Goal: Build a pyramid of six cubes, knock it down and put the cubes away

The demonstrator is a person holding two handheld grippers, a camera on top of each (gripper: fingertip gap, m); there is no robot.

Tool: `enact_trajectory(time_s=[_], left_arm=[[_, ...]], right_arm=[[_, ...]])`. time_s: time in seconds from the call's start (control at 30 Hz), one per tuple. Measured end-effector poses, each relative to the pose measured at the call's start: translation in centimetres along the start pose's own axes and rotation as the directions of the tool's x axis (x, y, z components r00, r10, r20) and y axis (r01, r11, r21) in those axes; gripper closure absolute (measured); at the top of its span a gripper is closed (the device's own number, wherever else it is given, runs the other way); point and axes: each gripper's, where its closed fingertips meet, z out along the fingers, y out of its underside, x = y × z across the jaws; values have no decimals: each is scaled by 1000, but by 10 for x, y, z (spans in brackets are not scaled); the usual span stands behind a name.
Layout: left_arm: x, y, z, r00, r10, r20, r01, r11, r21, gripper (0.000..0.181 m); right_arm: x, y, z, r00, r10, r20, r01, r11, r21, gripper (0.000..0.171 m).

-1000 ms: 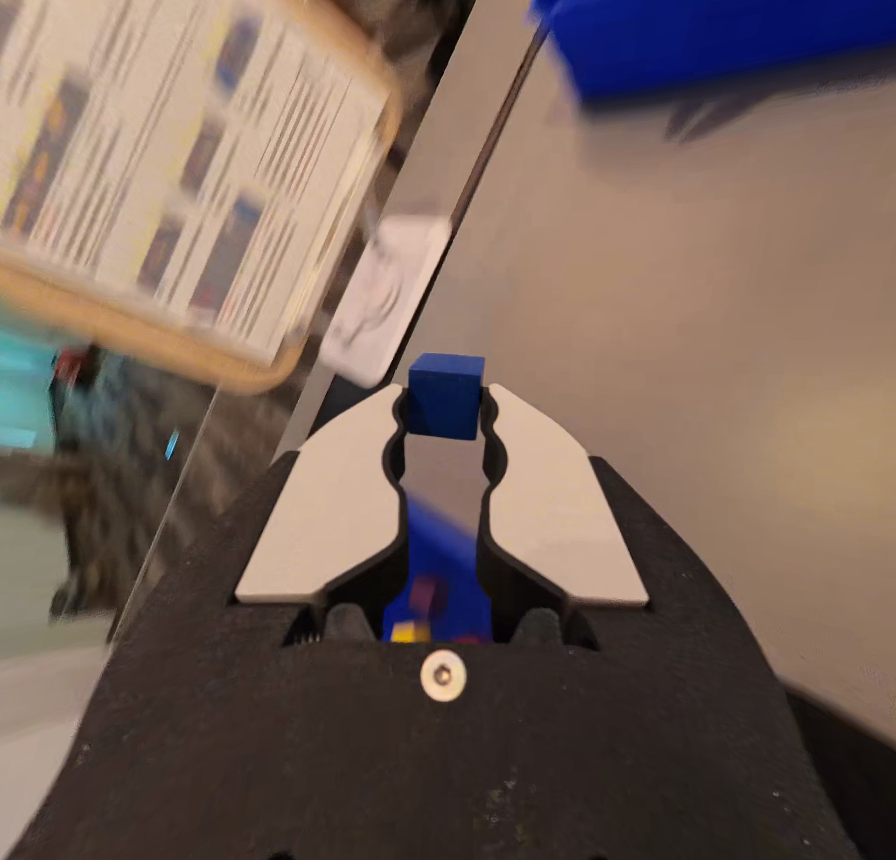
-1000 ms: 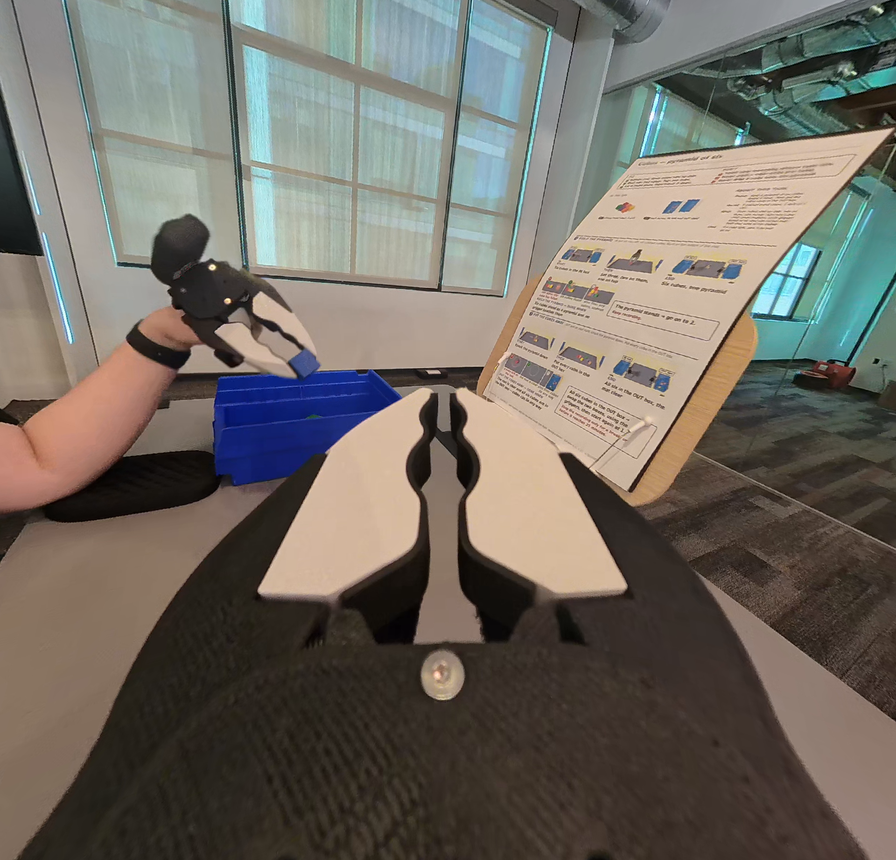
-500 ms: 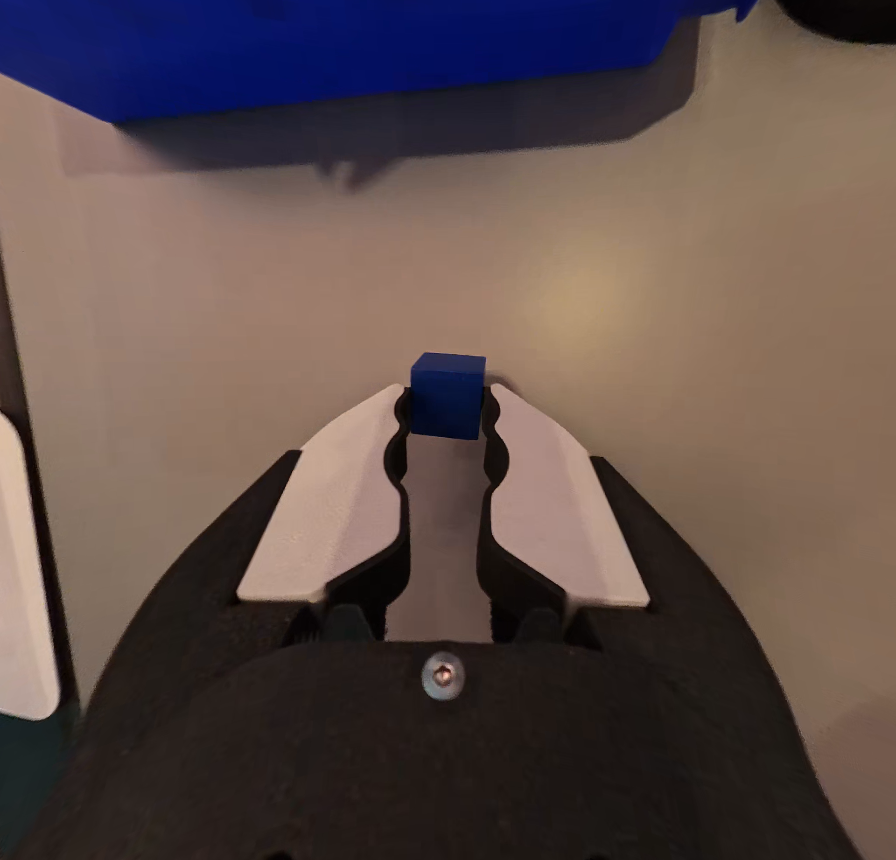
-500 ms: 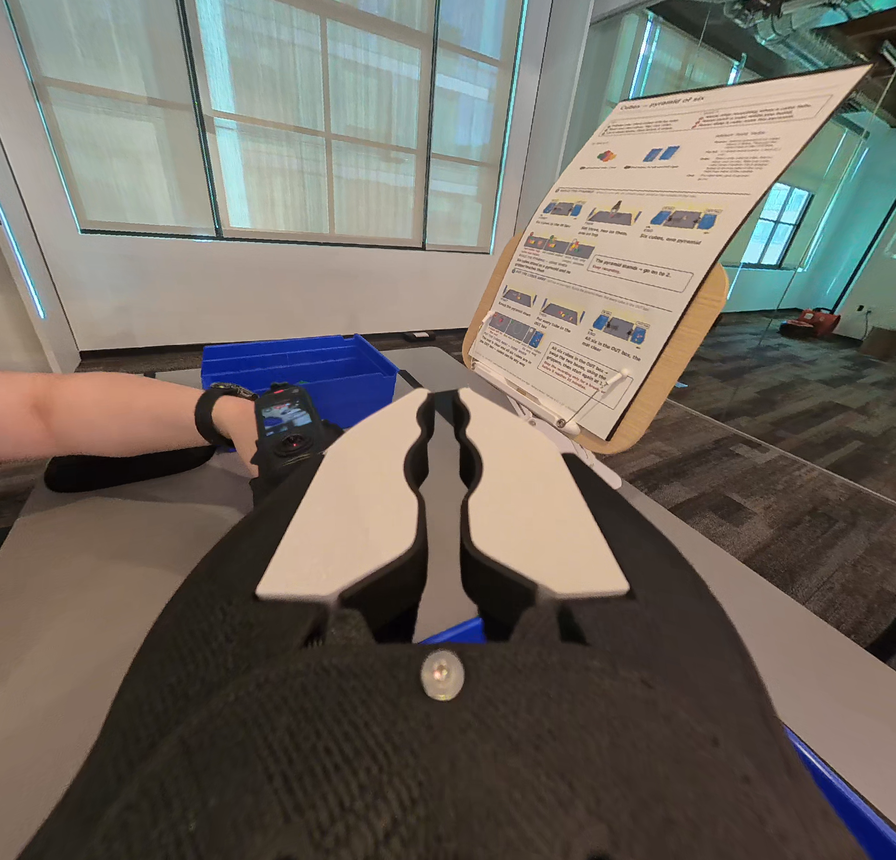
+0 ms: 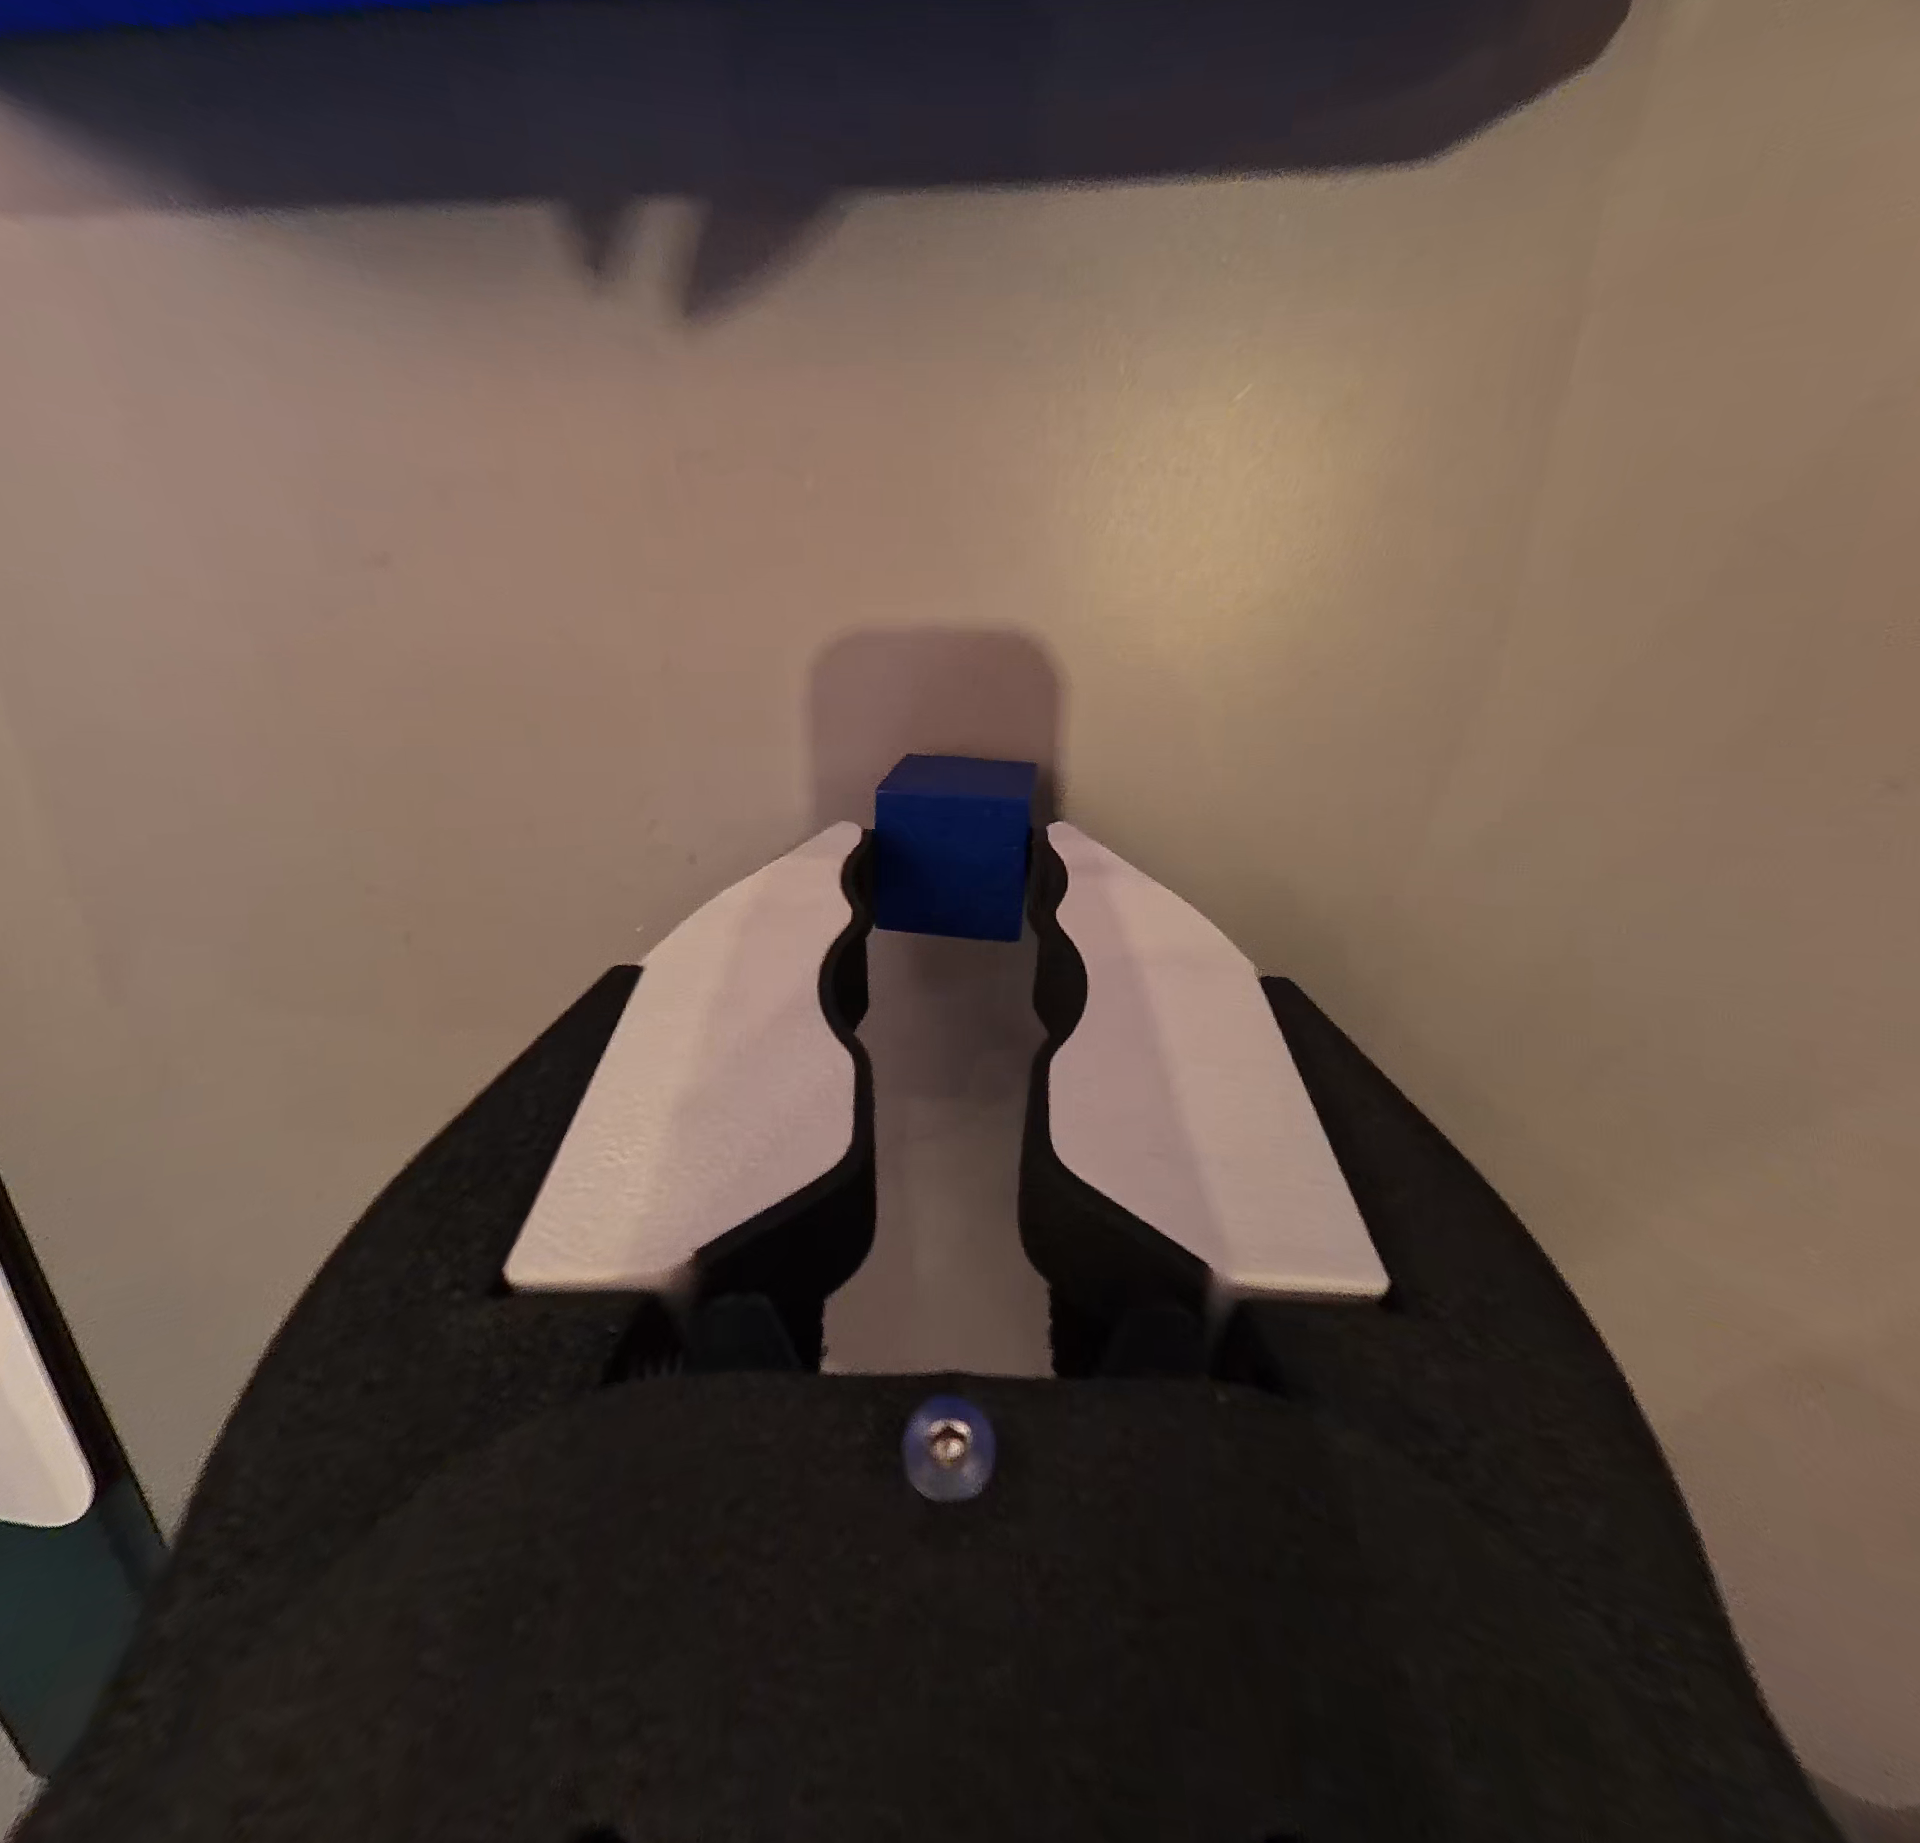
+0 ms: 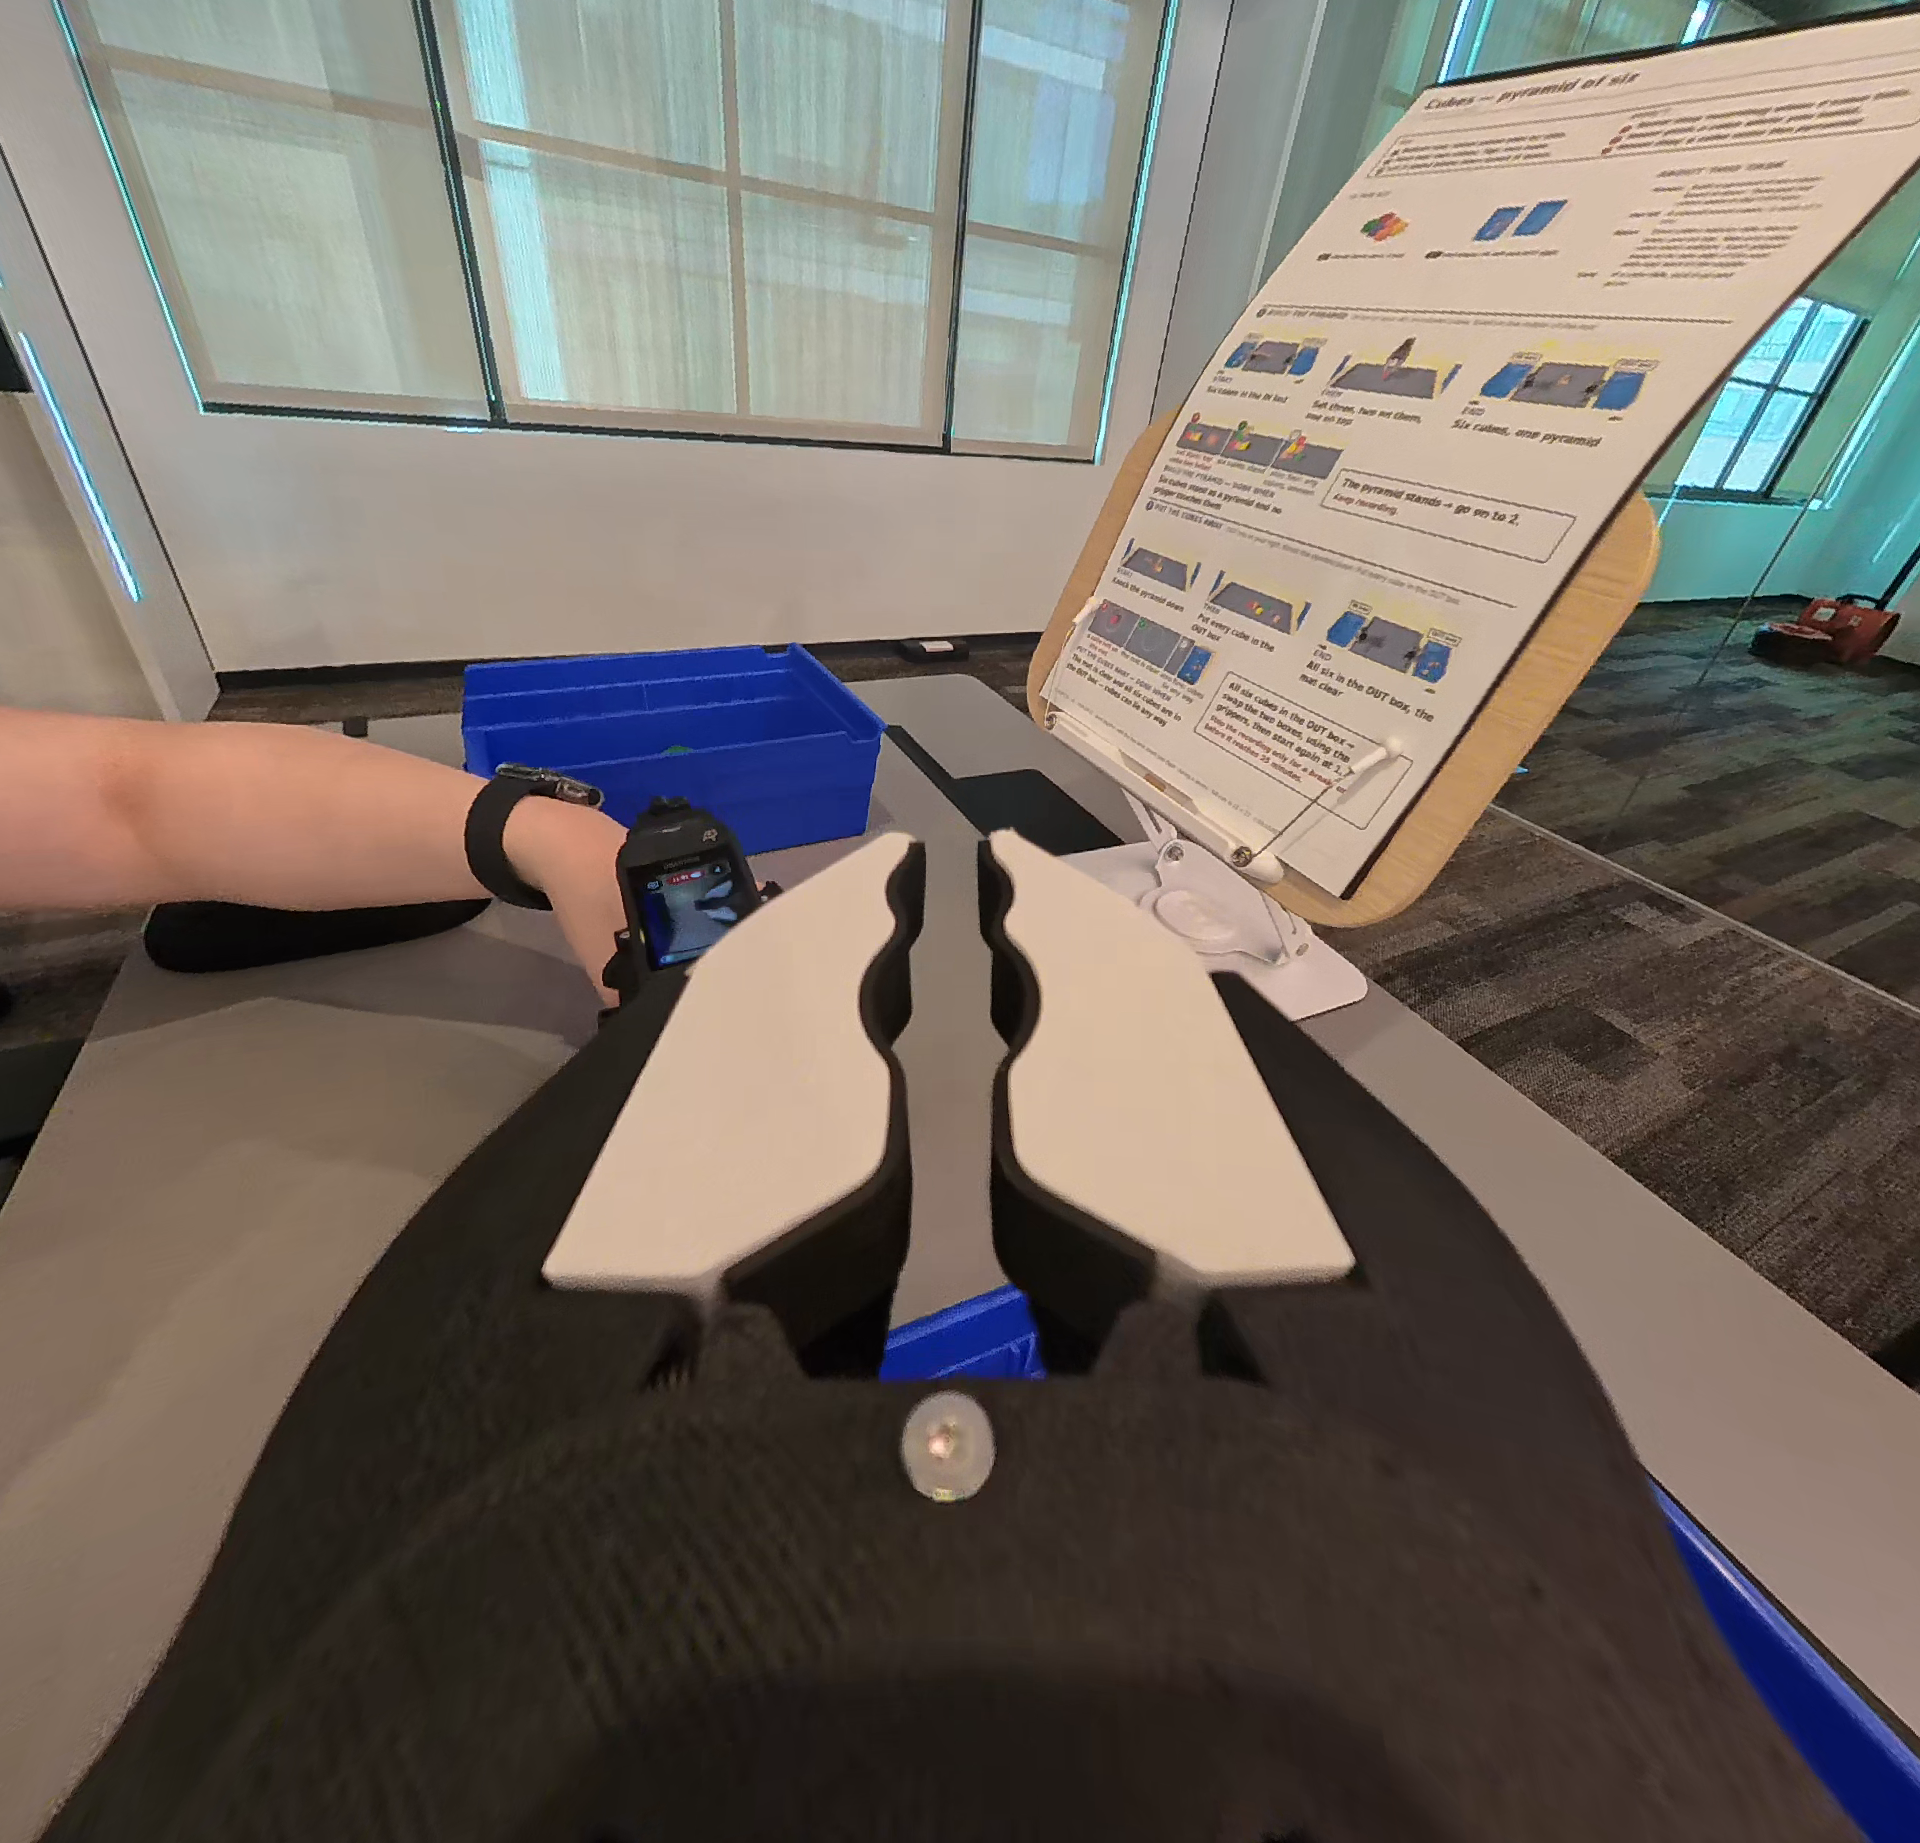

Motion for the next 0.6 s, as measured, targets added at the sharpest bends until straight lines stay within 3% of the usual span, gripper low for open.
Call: enact_trajectory(time_s=[0.43,0.6], left_arm=[[2,-1,4,999,46,5,-46,999,-12,153],[3,-7,-13,998,55,15,-56,997,46,140]], right_arm=[[1,5,0,1000,8,7,-8,1000,-10,160],[2,6,-2,1000,14,10,-14,1000,-5,160]])
